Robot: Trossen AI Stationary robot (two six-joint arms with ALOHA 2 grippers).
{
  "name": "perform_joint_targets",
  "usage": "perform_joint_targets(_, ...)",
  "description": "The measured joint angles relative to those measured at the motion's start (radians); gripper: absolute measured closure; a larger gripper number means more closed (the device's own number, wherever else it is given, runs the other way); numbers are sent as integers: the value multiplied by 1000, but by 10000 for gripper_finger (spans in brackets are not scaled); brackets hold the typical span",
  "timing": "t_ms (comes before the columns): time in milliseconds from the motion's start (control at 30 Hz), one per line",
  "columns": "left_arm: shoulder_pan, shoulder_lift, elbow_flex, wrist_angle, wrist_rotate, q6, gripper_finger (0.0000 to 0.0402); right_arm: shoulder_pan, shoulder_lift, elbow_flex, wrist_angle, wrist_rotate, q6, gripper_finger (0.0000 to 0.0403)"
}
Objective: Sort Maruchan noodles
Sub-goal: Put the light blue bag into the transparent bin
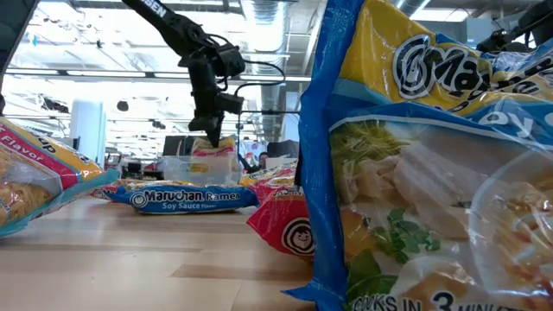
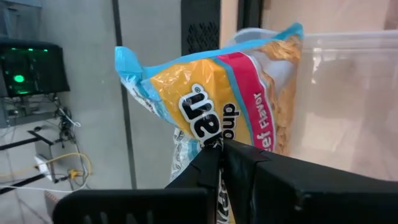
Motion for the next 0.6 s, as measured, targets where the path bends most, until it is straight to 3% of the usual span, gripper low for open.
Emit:
perform_joint_targets(267, -4, 0, -3, -15, 4, 11, 401, 0, 0, 0, 0, 0, 0, 223)
perform_joint_targets(600, -1, 0, -3, -21, 107, -26, 401, 0, 0, 0, 0, 0, 0, 223)
